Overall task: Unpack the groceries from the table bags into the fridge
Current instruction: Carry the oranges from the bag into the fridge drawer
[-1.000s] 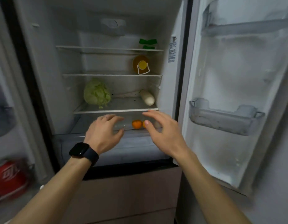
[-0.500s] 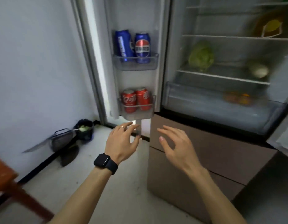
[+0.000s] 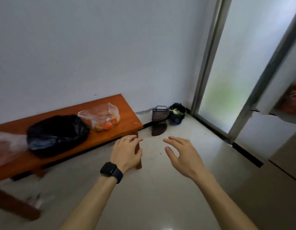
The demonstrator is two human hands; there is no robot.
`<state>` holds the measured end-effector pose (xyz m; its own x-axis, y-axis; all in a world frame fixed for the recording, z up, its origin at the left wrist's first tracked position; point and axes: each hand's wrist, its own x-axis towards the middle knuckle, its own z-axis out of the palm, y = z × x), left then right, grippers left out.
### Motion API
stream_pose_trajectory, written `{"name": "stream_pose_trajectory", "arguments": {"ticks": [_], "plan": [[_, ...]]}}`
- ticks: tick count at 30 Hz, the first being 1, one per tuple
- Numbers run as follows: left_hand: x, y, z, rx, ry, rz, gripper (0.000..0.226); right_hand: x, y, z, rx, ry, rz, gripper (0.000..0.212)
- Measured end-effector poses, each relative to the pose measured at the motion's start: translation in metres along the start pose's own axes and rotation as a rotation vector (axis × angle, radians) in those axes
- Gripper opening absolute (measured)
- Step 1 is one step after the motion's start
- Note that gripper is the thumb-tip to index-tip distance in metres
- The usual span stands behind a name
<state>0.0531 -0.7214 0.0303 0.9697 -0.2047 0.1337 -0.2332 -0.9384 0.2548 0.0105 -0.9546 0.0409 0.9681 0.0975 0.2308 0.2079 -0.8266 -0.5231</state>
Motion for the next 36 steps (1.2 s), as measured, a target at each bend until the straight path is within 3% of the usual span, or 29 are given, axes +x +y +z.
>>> {"name": "stream_pose_trajectory", "arguments": {"ticks": [7,14,26,36], "plan": [[-0.036,-0.158,-0.039,0.016,0.026,-0.182,0.044,0.058,-0.116,0.090,0.021,-0.078,-0.111,0.038],[-0.009,-0.240,-0.043,-0.028,0.045,-0.227,0.043,0.110,-0.166,0.151,-0.008,-0.181,-0.164,0.040],[0.145,-0.331,-0.024,-0.103,-0.012,-0.191,0.041,0.266,-0.154,0.237,0.023,-0.311,-0.141,0.042],[0.264,-0.403,0.001,-0.132,-0.254,-0.172,0.040,0.406,-0.133,0.310,0.013,-0.469,-0.068,0.043]]}}
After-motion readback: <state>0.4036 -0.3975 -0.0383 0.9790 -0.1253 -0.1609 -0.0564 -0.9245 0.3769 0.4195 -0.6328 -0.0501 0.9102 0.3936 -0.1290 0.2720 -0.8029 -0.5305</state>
